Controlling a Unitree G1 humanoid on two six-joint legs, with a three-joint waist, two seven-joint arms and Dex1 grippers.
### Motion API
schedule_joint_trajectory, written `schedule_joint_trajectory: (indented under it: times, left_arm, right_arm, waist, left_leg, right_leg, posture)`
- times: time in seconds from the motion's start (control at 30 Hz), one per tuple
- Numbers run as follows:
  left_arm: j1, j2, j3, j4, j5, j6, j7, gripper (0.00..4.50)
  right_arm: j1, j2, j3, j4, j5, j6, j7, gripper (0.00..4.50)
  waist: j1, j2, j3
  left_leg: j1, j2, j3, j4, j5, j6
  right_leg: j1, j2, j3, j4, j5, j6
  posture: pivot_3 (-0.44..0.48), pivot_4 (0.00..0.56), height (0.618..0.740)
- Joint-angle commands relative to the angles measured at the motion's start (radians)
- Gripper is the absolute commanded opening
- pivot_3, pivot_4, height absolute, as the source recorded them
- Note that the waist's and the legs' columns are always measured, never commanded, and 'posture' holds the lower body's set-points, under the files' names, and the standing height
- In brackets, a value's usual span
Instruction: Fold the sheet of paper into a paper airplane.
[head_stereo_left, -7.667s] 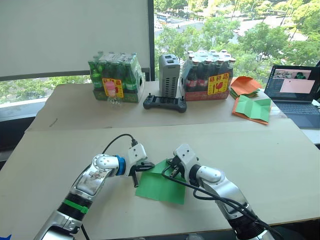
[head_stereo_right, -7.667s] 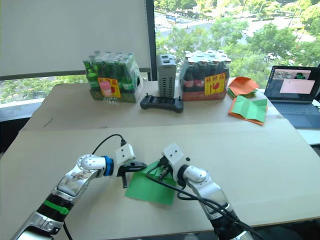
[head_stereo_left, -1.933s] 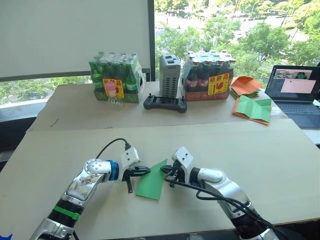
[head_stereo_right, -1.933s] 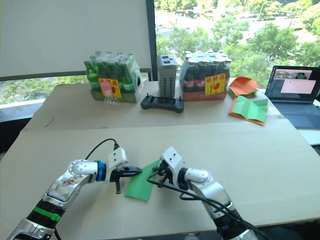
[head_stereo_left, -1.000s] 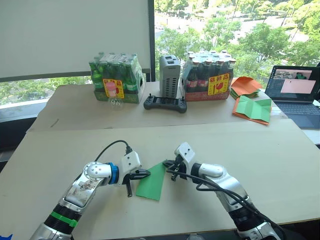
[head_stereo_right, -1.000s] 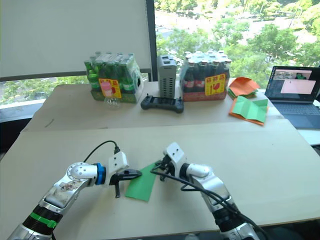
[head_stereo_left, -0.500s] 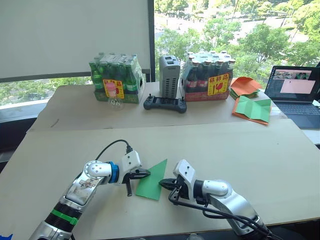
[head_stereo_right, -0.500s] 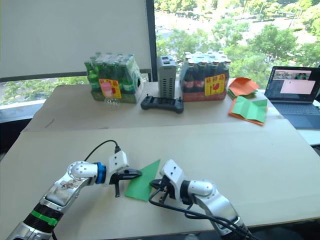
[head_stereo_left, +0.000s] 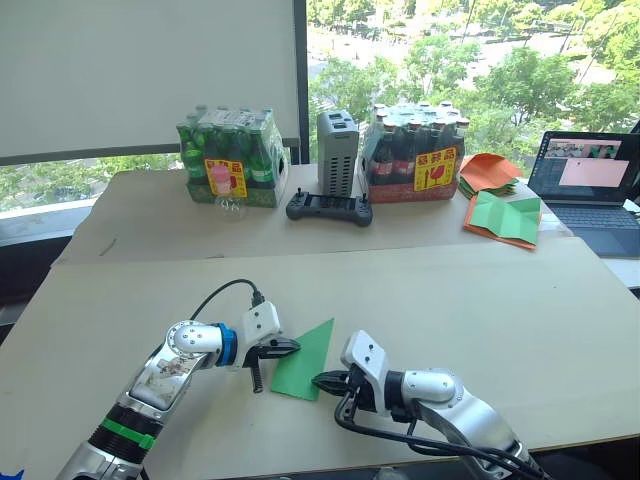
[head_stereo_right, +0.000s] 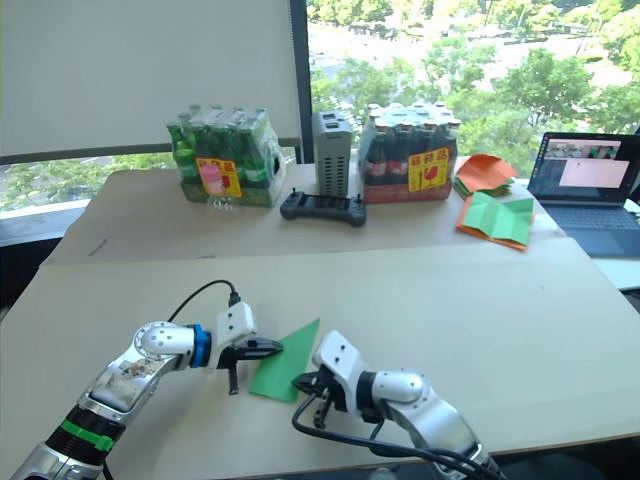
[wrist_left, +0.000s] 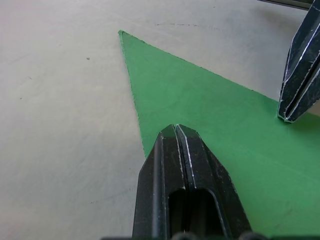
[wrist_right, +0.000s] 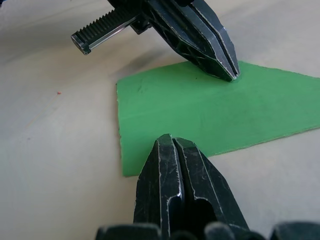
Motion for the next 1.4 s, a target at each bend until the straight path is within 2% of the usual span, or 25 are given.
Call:
schedule_joint_trajectory:
  times: [0.03, 0.43, 0.67, 0.77, 0.83, 0.97, 1.07, 1.13, 1.27, 1.37, 1.4]
  left_arm:
    - [0.026, 0.022, -0.025, 0.031, 0.03, 0.02, -0.008, 0.02]
    - [0.011, 0.01, -0.036, 0.05, 0.033, 0.014, -0.01, 0.02]
    - [0.004, 0.002, -0.022, 0.032, 0.023, 0.011, -0.002, 0.02]
    - [0.002, 0.016, 0.05, -0.022, -0.043, 0.065, -0.003, 0.02]
    - [0.007, 0.047, 0.133, -0.078, -0.13, 0.131, -0.029, 0.02]
    - [0.034, 0.124, 0.193, -0.128, -0.17, 0.145, -0.068, 0.02]
    - [0.013, 0.148, 0.194, -0.141, -0.183, 0.124, -0.1, 0.81]
    - [-0.006, 0.154, 0.182, -0.138, -0.17, 0.087, -0.113, 1.5]
    - [-0.072, 0.184, 0.081, 0.011, -0.001, -0.22, -0.176, 2.74]
    - [-0.185, 0.174, 0.006, 0.254, 0.125, -0.638, -0.219, 2.74]
    - [-0.224, 0.17, -0.011, 0.317, 0.147, -0.725, -0.234, 2.74]
  right_arm:
    - [0.035, -0.026, 0.046, -0.025, 0.011, 0.051, 0.023, 0.0]
    - [0.037, -0.043, 0.039, -0.051, 0.015, 0.051, 0.01, 0.0]
    - [0.034, -0.044, -0.121, -0.152, 0.136, 0.044, 0.028, 0.0]
    - [0.068, -0.052, -0.196, -0.22, 0.216, 0.084, 0.025, 0.0]
    - [0.09, -0.045, -0.257, -0.272, 0.272, 0.115, -0.002, 0.0]
    - [0.112, -0.048, -0.304, -0.334, 0.292, 0.149, -0.067, 0.0]
    - [0.124, -0.068, -0.299, -0.352, 0.274, 0.159, -0.093, 0.0]
    - [0.129, -0.073, -0.301, -0.356, 0.28, 0.162, -0.103, 0.0]
    - [0.126, -0.081, -0.303, -0.352, 0.276, 0.157, -0.122, 0.0]
    - [0.121, -0.078, -0.298, -0.337, 0.274, 0.16, -0.138, 0.0]
    - [0.118, -0.077, -0.298, -0.33, 0.27, 0.159, -0.142, 0.0]
  waist:
    - [0.0, 0.0, 0.0]
    - [0.001, 0.0, -0.001]
    - [0.001, 0.0, 0.0]
    - [0.001, 0.0, 0.0]
    - [-0.002, -0.001, 0.001]
    - [-0.002, 0.0, 0.003]
    - [0.005, 0.0, 0.003]
    - [0.009, -0.001, 0.004]
    - [0.012, -0.001, 0.004]
    - [0.013, -0.001, 0.005]
    - [0.014, -0.001, 0.005]
  left_leg:
    - [0.0, 0.0, 0.0, 0.0, 0.0, 0.0]
    - [0.0, 0.0, 0.0, 0.0, 0.0, 0.0]
    - [0.0, 0.0, 0.0, 0.0, 0.0, 0.0]
    - [-0.001, 0.0, 0.0, 0.0, 0.0, 0.0]
    - [-0.002, 0.0, 0.0, -0.001, 0.0, 0.0]
    - [-0.002, 0.0, 0.0, -0.001, 0.0, 0.0]
    - [-0.002, 0.0, 0.0, -0.001, 0.0, 0.0]
    - [-0.002, 0.0, 0.0, -0.001, 0.0, 0.0]
    - [-0.002, 0.0, 0.0, -0.001, 0.0, 0.0]
    - [-0.002, 0.0, 0.0, -0.001, 0.0, 0.0]
    - [-0.002, 0.0, 0.0, -0.001, 0.0, 0.0]
  right_leg:
    - [0.0, 0.0, 0.0, 0.0, 0.0, 0.0]
    - [0.0, 0.0, 0.0, 0.0, 0.0, 0.0]
    - [0.0, 0.0, 0.0, 0.0, 0.0, 0.0]
    - [-0.001, 0.0, 0.0, 0.0, 0.0, 0.0]
    - [-0.002, 0.0, 0.0, 0.0, 0.0, 0.0]
    - [-0.002, 0.0, 0.0, 0.0, 0.0, 0.0]
    - [-0.002, 0.0, 0.0, -0.001, 0.0, 0.0]
    - [-0.001, 0.0, 0.0, -0.001, 0.0, 0.0]
    - [-0.002, 0.0, 0.0, -0.001, 0.0, 0.0]
    - [-0.002, 0.0, -0.001, -0.001, 0.0, 0.0]
    - [-0.002, 0.0, -0.001, -0.002, 0.0, -0.001]
  posture:
    - [0.0, 0.15, 0.735]
    - [0.0, 0.15, 0.735]
    - [0.0, 0.15, 0.735]
    - [0.0, 0.15, 0.735]
    - [0.0, 0.15, 0.735]
    - [0.0, 0.15, 0.735]
    - [0.0, 0.15, 0.735]
    - [0.0, 0.15, 0.735]
    - [0.0, 0.15, 0.735]
    - [0.0, 0.15, 0.735]
    - [0.0, 0.15, 0.735]
